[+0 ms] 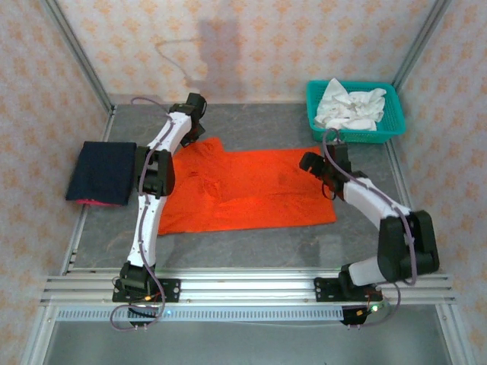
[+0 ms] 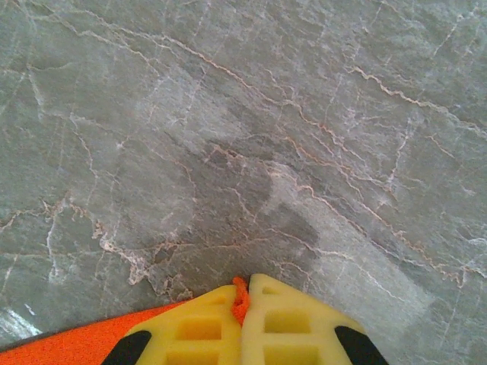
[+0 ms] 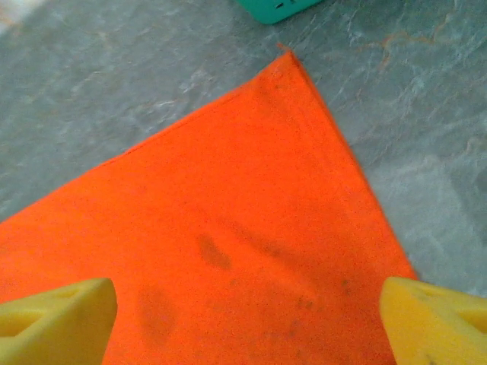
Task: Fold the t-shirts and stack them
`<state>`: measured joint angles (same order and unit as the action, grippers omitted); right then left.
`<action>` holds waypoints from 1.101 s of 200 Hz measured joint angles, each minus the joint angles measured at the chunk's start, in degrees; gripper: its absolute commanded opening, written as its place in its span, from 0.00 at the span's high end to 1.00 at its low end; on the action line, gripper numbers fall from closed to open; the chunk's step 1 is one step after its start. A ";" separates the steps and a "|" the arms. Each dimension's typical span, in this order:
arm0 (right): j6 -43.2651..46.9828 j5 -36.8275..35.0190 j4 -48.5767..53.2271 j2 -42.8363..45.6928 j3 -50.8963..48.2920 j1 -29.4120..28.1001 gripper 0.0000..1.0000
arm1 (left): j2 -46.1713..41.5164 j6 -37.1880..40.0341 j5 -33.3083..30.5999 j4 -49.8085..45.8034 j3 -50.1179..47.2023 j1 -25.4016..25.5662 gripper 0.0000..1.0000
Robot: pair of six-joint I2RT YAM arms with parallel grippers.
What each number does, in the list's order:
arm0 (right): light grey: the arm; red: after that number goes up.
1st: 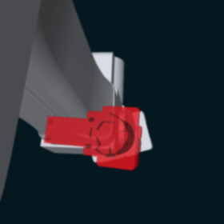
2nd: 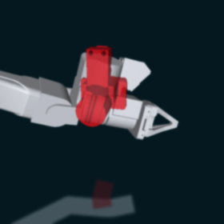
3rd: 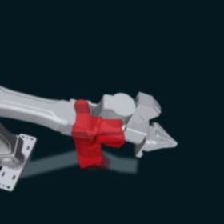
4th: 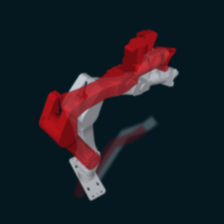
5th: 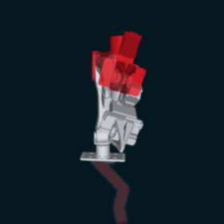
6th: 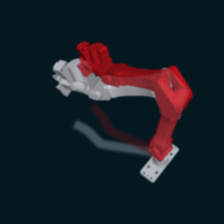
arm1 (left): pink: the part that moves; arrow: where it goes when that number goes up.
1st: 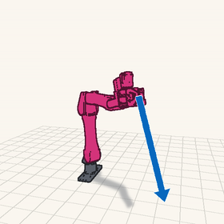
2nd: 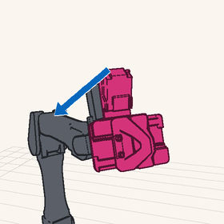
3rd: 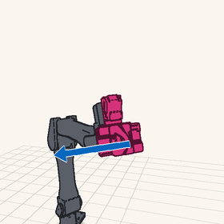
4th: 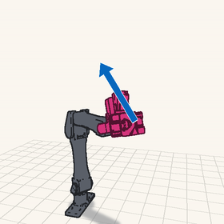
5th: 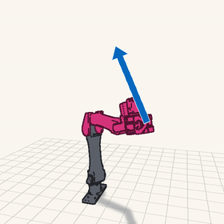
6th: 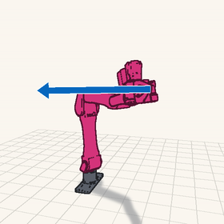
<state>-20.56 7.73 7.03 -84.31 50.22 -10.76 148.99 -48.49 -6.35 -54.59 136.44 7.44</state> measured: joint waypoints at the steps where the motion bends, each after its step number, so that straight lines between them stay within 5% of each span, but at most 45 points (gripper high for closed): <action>1: 0.13 -0.13 0.11 -0.31 0.28 0.00 0.20 | 0.00 0.00 0.00 0.02 -0.02 0.00 1.00; 103: 3.48 -7.67 9.66 -32.20 30.67 0.00 0.45 | -2.21 2.10 2.05 1.31 -3.69 0.00 1.00; 137: 2.38 -7.13 11.45 -33.38 30.73 -0.04 0.52 | -3.13 2.21 2.97 1.57 -5.18 0.00 1.00; 220: -1.64 -6.19 11.93 -25.11 17.99 0.48 0.51 | -10.75 3.19 5.16 4.79 -18.36 0.00 1.00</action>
<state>-22.20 1.54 18.96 -109.43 68.20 -10.28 138.23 -45.30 -1.19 -49.80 118.08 7.44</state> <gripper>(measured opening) 0.486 0.039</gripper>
